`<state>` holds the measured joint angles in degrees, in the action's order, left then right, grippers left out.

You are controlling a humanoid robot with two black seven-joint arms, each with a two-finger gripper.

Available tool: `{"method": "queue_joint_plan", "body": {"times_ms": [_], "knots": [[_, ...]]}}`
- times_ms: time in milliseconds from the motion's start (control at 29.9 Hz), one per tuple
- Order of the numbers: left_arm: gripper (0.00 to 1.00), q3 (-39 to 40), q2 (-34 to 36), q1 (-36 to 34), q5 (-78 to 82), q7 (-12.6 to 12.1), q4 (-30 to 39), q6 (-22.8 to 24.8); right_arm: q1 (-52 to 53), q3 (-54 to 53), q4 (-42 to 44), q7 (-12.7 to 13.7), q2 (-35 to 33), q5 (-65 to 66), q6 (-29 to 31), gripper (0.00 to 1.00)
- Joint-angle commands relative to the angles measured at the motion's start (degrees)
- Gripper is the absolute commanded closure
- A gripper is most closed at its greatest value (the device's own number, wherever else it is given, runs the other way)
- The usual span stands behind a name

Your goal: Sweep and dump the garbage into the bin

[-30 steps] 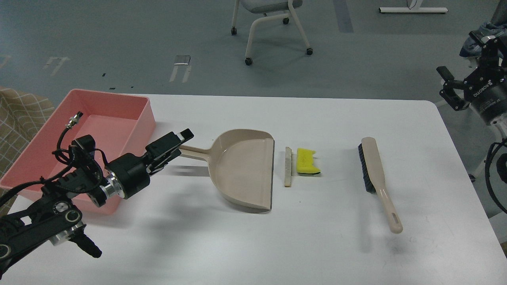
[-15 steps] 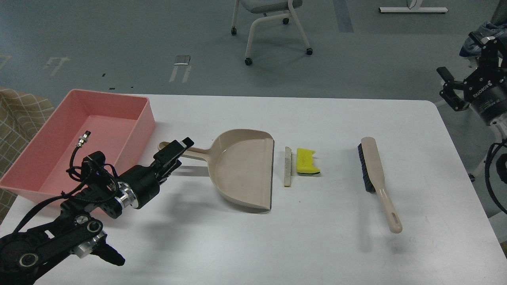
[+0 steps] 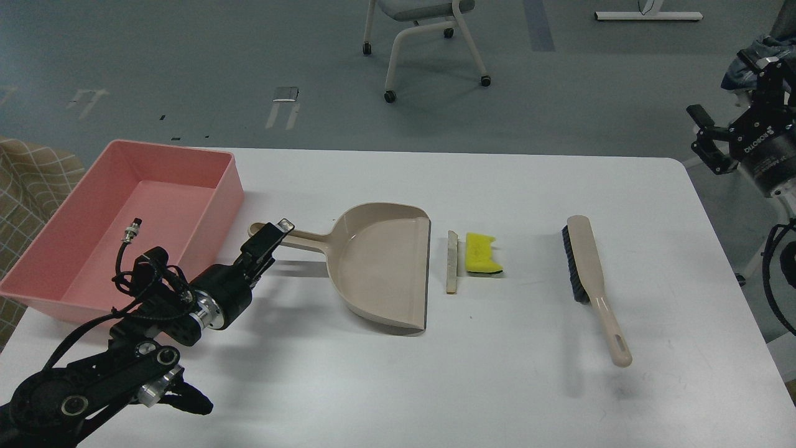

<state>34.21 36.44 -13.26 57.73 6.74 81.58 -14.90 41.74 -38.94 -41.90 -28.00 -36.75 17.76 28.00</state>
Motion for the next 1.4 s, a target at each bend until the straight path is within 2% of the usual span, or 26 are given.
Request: {"method": "queue_joint_plan", "body": {"times_ms": [0, 267, 668, 1070, 1203, 1237, 1270, 1303, 1370], "knots": [[0.01, -0.02, -1.11, -0.19, 0.01, -0.06, -1.24, -0.57, 0.0, 0.0, -0.02, 0.0, -0.25, 0.0, 0.0, 0.0], [0.02, 0.16, -4.01, -1.24, -0.17, -0.15, -3.71, -2.5, 0.0, 0.0, 0.07, 0.0, -0.25, 0.0, 0.0, 0.0], [0.15, 0.16, -4.45, -1.77, -0.34, -0.76, -4.14, -2.77, -0.08, 0.0, -0.02, 0.0, -0.07, 0.0, 0.0, 0.0], [0.27, 0.07, -5.24, -2.65, -0.43, -1.81, -5.46, -5.76, -0.08, -0.08, -0.02, 0.0, -0.42, 0.0, 0.0, 0.0], [0.36, 0.24, -5.15, -2.65, -0.6, -2.61, -5.55, -5.58, 0.0, -0.17, -0.02, 0.0, -0.51, 0.0, 0.0, 0.0], [0.4, 0.24, -5.15, -2.74, -0.61, -2.61, -5.55, -5.15, 0.0, -0.09, -0.02, 0.0, -0.51, 0.0, 0.0, 0.0], [0.52, 0.24, -5.15, -2.74, -1.04, -2.61, -5.55, -4.79, 0.0, -0.17, -0.02, 0.0, -0.51, 0.0, 0.0, 0.0], [0.59, 0.24, -5.24, -2.65, -1.39, -2.69, -5.55, -4.88, 0.0, -0.17, -0.02, 0.0, -0.51, 0.0, 0.0, 0.0], [0.64, 0.24, -5.24, -2.65, -1.4, -2.87, -5.55, -4.88, 0.0, -0.17, 0.07, 0.0, -0.51, 0.0, 0.0, 0.0]]}}
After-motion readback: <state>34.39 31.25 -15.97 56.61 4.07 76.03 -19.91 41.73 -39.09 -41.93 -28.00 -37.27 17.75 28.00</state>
